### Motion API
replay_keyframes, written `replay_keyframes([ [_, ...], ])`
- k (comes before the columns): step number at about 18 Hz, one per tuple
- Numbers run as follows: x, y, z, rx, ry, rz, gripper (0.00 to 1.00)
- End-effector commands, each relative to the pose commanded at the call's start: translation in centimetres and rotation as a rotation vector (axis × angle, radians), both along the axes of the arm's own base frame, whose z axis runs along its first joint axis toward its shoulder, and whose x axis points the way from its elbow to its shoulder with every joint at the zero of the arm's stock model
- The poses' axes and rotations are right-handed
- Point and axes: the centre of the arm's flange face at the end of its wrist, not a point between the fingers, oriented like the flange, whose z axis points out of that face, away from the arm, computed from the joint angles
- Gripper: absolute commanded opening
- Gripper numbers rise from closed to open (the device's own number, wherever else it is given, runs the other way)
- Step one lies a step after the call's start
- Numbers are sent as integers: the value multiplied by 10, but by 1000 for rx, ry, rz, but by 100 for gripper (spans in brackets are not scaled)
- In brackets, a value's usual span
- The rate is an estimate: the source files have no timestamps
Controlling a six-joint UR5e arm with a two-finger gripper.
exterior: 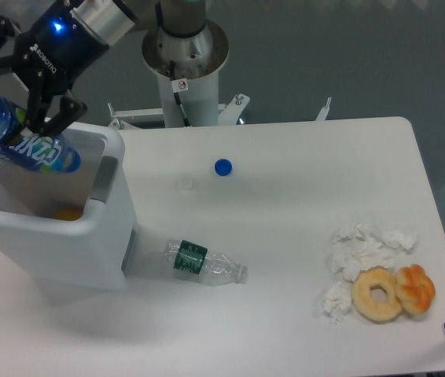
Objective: Place the plastic bottle in the trash can
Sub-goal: 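Lower the bottle into the bin opening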
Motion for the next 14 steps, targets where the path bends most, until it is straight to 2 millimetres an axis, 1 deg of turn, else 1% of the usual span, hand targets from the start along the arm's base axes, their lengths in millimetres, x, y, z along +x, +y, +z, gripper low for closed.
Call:
replay_keyframes([
  [5, -2, 3, -6, -9, -5, -1, 78],
  [9, -2, 7, -16, -19, -12, -10, 78],
  [14, -1, 7, -28, -33, -24, -11, 78],
])
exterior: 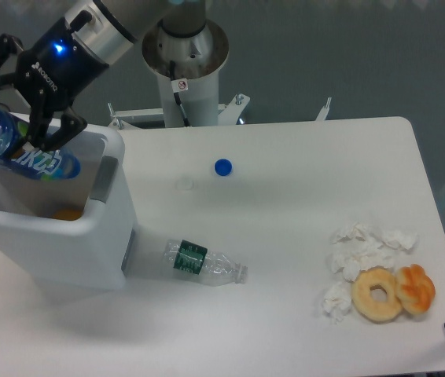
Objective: Place the plastic bottle in the trash can
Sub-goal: 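Lower the bottle into the bin opening, then open the gripper to release the bottle into the bin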
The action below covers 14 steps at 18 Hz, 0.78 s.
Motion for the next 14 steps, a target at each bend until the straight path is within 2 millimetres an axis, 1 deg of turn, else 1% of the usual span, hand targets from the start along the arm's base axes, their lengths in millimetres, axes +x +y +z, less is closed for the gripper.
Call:
replay_keyframes([
  [3, 1, -2, -8, -10, -9, 0, 79],
  [8, 1, -2, -14, -21, -16, 1, 79],
  [9, 1, -2, -15, -23, -16, 1, 82],
  [10, 1, -1, -15, -23, -16, 1, 92],
  [11, 1, -1, -15, -22, -15, 0, 94],
  [14, 1, -2, -14, -20, -13, 0, 95],
])
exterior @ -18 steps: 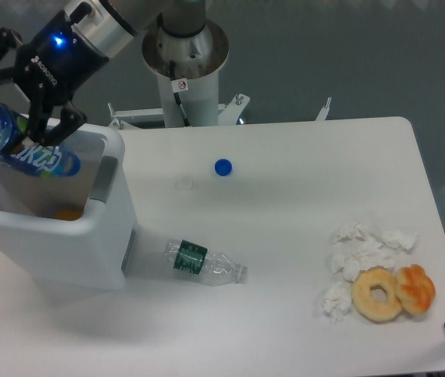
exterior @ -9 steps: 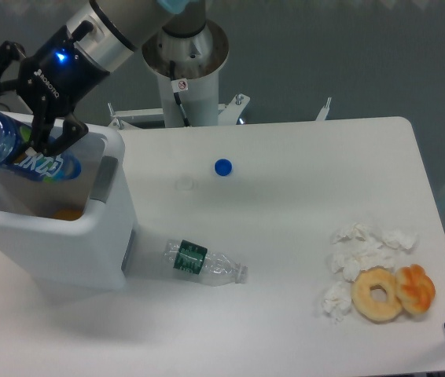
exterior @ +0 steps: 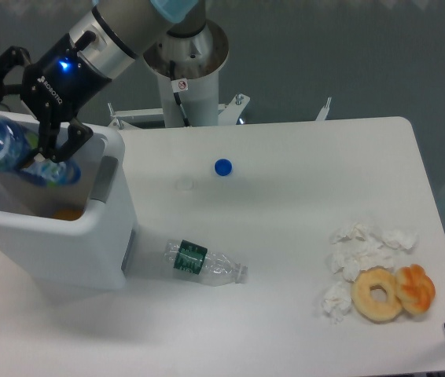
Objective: Place the plastic bottle in the trash can
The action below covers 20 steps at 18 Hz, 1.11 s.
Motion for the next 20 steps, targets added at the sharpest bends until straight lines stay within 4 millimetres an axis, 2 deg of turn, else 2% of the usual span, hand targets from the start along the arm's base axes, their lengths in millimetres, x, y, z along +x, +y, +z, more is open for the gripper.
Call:
replay_keyframes([
  [6, -1, 0, 4, 4, 11, 3, 100],
  [8, -11, -4, 8, 7, 29, 26, 100],
  [12, -44, -16, 19, -9, 139, 103, 100],
  [17, -80, -31, 9, -37, 348, 111, 100],
  [20, -93, -34, 6, -66, 528, 66, 100],
])
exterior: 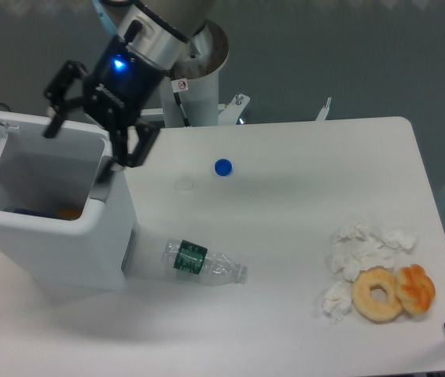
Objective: Place the plastic bottle in the trash can
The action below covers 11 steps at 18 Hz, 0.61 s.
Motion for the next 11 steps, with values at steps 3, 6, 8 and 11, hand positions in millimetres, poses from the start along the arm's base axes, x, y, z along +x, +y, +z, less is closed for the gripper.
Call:
replay_keyframes([
  [3, -9, -5, -11, -89, 136, -9, 100],
  [6, -12, -10, -7, -129, 224, -17, 100],
  [8, -17, -13, -5, -167, 288, -20, 100],
  [11, -17, -16, -6, -194, 336, -39, 100],
])
